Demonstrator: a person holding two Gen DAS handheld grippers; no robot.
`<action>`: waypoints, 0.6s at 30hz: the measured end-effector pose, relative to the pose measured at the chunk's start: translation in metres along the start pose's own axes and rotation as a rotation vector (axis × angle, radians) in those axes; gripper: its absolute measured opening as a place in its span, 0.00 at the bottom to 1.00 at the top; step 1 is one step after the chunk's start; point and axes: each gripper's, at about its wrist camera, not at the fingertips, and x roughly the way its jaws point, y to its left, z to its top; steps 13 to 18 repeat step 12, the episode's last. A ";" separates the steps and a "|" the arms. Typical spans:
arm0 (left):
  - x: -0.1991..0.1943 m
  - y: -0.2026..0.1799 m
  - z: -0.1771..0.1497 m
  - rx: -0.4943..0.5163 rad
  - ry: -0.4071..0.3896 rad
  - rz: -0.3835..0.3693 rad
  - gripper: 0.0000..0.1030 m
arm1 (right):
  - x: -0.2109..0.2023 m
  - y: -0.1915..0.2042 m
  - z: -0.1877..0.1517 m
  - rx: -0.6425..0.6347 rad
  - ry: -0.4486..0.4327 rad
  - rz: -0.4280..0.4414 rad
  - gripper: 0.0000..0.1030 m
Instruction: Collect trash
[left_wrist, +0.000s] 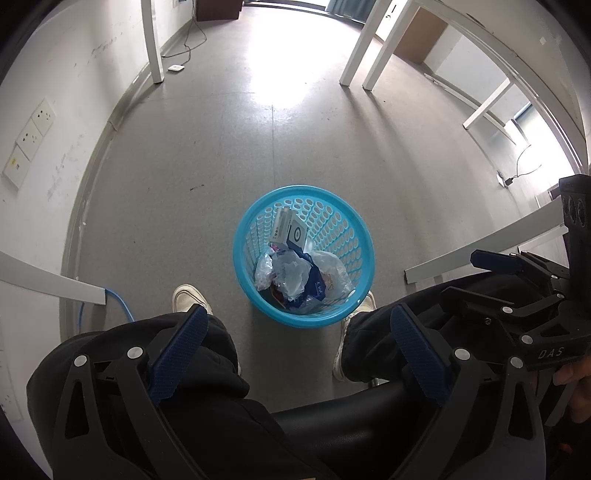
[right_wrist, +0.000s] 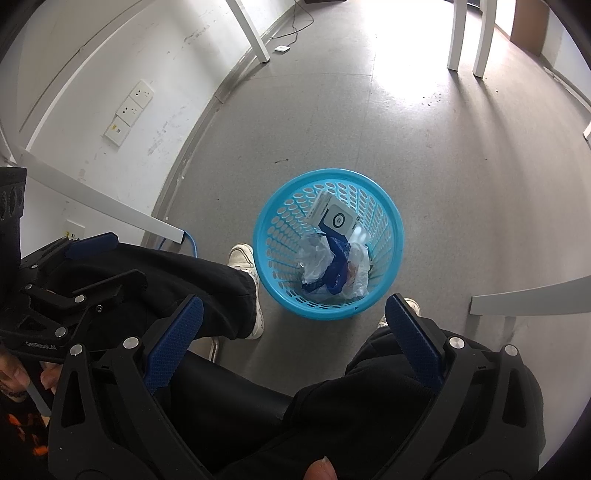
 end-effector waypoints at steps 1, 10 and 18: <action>0.000 0.000 0.000 0.000 0.000 0.000 0.94 | 0.000 0.000 0.000 0.001 0.000 0.001 0.92; 0.003 0.001 -0.001 -0.021 0.004 -0.022 0.94 | 0.000 -0.001 0.000 0.006 0.001 0.003 0.92; 0.003 0.001 0.000 -0.023 0.003 -0.018 0.94 | 0.000 -0.002 0.000 0.005 0.000 0.004 0.92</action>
